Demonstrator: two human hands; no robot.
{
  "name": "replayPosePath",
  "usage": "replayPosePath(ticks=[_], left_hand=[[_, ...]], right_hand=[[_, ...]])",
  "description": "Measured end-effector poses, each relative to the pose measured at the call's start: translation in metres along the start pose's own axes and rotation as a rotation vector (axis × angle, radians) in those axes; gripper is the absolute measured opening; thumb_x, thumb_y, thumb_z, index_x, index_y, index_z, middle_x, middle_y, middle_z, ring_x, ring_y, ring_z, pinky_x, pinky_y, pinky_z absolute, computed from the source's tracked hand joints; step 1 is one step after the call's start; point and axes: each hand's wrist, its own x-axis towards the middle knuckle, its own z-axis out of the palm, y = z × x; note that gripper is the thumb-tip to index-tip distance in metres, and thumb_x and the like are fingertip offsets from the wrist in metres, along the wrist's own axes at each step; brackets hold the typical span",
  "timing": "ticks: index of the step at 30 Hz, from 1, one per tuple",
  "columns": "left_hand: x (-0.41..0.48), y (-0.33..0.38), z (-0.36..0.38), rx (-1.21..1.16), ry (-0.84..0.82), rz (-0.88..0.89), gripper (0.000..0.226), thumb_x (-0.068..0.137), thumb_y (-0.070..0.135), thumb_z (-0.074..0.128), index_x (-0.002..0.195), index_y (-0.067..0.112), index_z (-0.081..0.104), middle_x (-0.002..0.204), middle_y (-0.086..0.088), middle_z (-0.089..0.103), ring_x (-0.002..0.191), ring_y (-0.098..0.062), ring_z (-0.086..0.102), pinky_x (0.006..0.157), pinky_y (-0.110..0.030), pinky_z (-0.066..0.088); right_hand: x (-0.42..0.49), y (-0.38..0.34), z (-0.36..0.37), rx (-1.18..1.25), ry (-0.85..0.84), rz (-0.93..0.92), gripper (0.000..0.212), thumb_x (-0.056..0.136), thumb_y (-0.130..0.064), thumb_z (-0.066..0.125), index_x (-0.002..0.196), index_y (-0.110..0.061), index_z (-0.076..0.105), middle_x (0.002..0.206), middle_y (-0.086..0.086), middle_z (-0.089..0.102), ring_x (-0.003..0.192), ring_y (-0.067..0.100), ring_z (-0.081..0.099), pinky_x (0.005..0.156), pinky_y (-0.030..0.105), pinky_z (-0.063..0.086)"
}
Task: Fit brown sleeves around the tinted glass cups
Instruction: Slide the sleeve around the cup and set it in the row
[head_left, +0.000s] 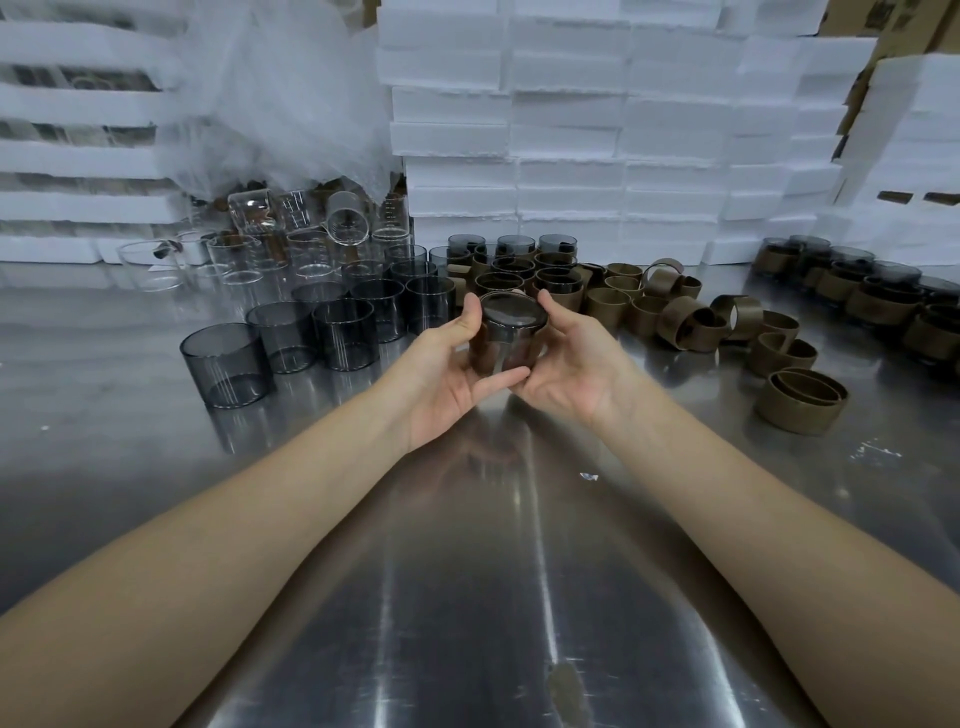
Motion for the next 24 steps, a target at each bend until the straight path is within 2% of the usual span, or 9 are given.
replayPosePath(ticks=[4,7,9,13,16,18,21,24], left_hand=[[0.003,-0.001,-0.002,-0.013,-0.005,0.006,0.036,0.096,0.036,0.053,0.114,0.007,0.064,0.112,-0.018,0.071,0.104,-0.029,0.070,0.073,-0.033,0.061],[0.005,0.001,-0.003,-0.003,-0.026,0.029,0.035,0.095,0.035,0.052,0.111,0.007,0.066,0.106,-0.014,0.074,0.101,-0.027,0.071,0.071,-0.033,0.060],[0.006,0.001,-0.003,0.020,-0.031,0.049,0.035,0.093,0.035,0.053,0.111,0.007,0.066,0.105,-0.013,0.074,0.099,-0.026,0.072,0.071,-0.032,0.060],[0.007,-0.005,-0.006,0.086,-0.036,0.120,0.043,0.084,0.038,0.058,0.116,0.010,0.064,0.116,-0.010,0.071,0.107,-0.022,0.069,0.076,-0.033,0.059],[0.006,-0.013,-0.009,0.277,-0.055,0.204,0.049,0.082,0.040,0.059,0.126,0.018,0.060,0.120,-0.001,0.069,0.108,-0.013,0.065,0.086,-0.032,0.057],[0.006,-0.016,-0.010,0.411,-0.013,0.297,0.057,0.075,0.032,0.071,0.128,0.024,0.055,0.123,0.002,0.065,0.114,-0.012,0.063,0.091,-0.030,0.054],[0.008,-0.019,-0.011,0.532,0.032,0.481,0.067,0.069,0.001,0.081,0.124,0.025,0.052,0.123,0.002,0.062,0.112,-0.004,0.062,0.088,-0.020,0.052],[0.010,-0.018,-0.014,0.521,0.046,0.593,0.072,0.064,-0.016,0.079,0.117,0.020,0.046,0.127,-0.004,0.058,0.112,-0.004,0.061,0.089,-0.021,0.052]], right_hand=[[-0.001,-0.001,0.001,0.037,-0.015,-0.002,0.040,0.100,-0.034,0.048,0.134,-0.017,0.057,0.130,0.015,0.061,0.114,0.033,0.061,0.080,0.045,0.053],[0.000,-0.003,0.001,0.051,-0.039,-0.024,0.037,0.101,-0.033,0.045,0.132,-0.020,0.060,0.130,0.014,0.062,0.118,0.032,0.059,0.086,0.045,0.051],[0.002,-0.003,0.000,0.047,-0.054,-0.038,0.035,0.102,-0.032,0.043,0.129,-0.020,0.062,0.128,0.015,0.063,0.116,0.031,0.061,0.085,0.045,0.052],[0.006,-0.001,-0.006,-0.032,-0.114,-0.117,0.031,0.102,-0.030,0.040,0.111,-0.016,0.067,0.109,0.014,0.071,0.095,0.029,0.070,0.081,0.042,0.055],[0.005,-0.003,-0.009,-0.163,-0.169,-0.244,0.030,0.101,-0.016,0.037,0.110,-0.015,0.066,0.098,0.010,0.073,0.090,0.023,0.071,0.080,0.035,0.056],[0.004,-0.001,-0.008,-0.283,-0.175,-0.331,0.033,0.099,-0.008,0.037,0.112,-0.017,0.065,0.098,0.009,0.073,0.093,0.023,0.068,0.087,0.034,0.054],[0.004,0.002,-0.005,-0.312,-0.182,-0.356,0.032,0.100,-0.008,0.038,0.118,-0.016,0.062,0.110,0.013,0.067,0.101,0.027,0.064,0.089,0.040,0.054],[0.004,0.004,-0.004,-0.357,-0.158,-0.224,0.040,0.103,-0.030,0.038,0.136,-0.010,0.050,0.127,0.018,0.060,0.110,0.032,0.059,0.096,0.049,0.046]])
